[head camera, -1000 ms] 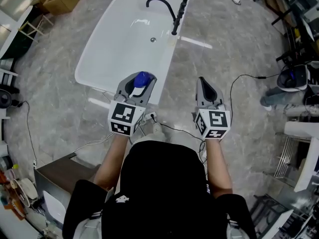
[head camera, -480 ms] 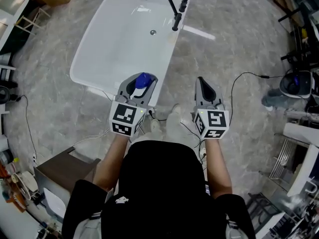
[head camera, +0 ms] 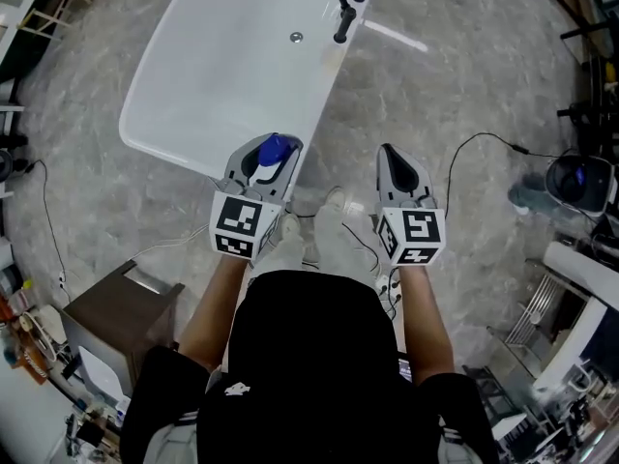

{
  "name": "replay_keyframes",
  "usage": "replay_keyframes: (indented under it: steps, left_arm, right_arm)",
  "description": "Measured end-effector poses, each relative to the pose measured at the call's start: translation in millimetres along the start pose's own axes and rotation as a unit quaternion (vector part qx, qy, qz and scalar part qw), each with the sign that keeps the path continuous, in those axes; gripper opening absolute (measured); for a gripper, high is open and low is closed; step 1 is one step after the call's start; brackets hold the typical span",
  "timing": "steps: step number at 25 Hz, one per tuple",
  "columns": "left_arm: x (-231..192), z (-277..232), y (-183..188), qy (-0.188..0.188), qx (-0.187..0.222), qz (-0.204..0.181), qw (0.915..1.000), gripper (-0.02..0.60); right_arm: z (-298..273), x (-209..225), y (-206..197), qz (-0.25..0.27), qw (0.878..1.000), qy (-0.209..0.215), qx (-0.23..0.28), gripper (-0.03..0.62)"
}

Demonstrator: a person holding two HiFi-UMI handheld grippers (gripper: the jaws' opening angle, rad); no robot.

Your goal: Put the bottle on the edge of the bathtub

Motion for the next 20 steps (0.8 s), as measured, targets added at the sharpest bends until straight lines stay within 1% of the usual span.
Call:
replay_keyframes:
  steps: [4,7,13,20]
  left_arm:
    - [-14.0,-33.7,-18.9,0.008,-0.015,0.015,0.9997,0.163]
    - [-22.9,-51.0,-34.4,0.011,-0.026,0.022,0.9994,0.163]
    - [-37.9,-78.6,-63.7,0.017,-0.048,0.02,0.9985,0.163]
    - [-53.7,-114.7,-98.9,0.013,-0.065,0.027,0.9974,0.163]
  right_arm:
    - [-29.7,12.5,-22.4,-0.002,1.0,0.016,-0.018,0.023]
    - [-45.0,13.9,-38.6,-0.001,0.999,0.027,-0.035,0.021]
    - [-63.0,9.6,-69.7,0.007,0.996,0.049,-0.068,0.021]
    - [-83.6,5.7,-109.6,0.013,0.992,0.068,-0.103,0.021]
Point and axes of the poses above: the fingertips, and each gripper's own axes: z backward along the fingers, x to its right, y out of its top, the point moved 2 cm from there along z, backward along the fingers, and after that the axes turned 10 degrees about z, right-handed, at the moved point
